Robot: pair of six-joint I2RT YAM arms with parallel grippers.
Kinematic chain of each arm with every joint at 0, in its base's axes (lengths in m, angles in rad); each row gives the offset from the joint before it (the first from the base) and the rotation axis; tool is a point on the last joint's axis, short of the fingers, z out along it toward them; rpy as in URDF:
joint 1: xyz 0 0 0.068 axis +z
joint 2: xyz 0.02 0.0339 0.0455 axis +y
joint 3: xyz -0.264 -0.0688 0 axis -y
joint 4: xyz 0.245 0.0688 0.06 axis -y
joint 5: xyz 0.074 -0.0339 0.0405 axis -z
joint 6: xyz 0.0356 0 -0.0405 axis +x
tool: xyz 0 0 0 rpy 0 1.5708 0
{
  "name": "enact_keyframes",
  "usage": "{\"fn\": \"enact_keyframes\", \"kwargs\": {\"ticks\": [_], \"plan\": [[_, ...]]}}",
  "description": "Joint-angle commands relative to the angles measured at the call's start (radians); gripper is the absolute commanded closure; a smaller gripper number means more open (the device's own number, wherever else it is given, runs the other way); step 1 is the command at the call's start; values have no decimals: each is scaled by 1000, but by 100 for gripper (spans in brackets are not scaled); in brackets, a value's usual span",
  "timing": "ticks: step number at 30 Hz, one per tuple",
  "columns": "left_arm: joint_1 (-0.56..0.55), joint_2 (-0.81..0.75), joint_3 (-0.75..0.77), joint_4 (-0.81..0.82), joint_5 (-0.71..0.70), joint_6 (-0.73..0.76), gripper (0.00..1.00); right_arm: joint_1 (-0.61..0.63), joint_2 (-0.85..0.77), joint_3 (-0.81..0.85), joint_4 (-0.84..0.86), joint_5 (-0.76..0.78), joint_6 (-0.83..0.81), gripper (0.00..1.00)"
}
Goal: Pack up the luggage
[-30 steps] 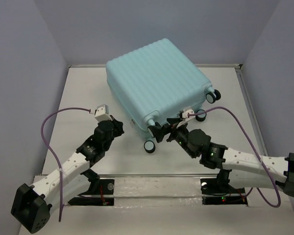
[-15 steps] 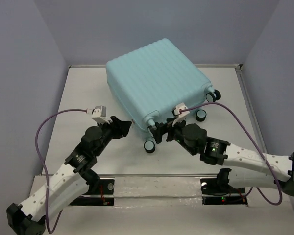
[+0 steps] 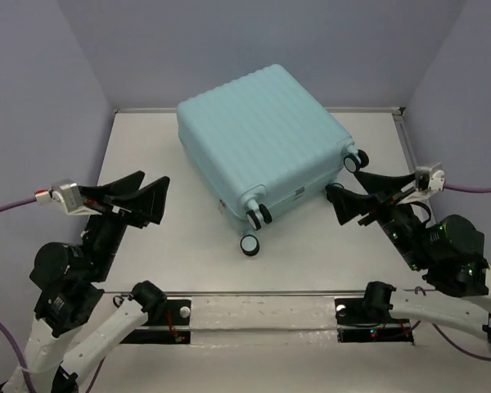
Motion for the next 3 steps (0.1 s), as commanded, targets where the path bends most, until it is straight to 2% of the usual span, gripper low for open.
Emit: {"fn": "enact_keyframes", "kwargs": {"ticks": [1, 3], "plan": [[-2, -16, -12, -54, -34, 79, 1, 0, 21, 1, -35, 80, -65, 0], [-2, -13, -20, -60, -38, 69, 1, 0, 36, -19, -14, 99, -68, 0]]}}
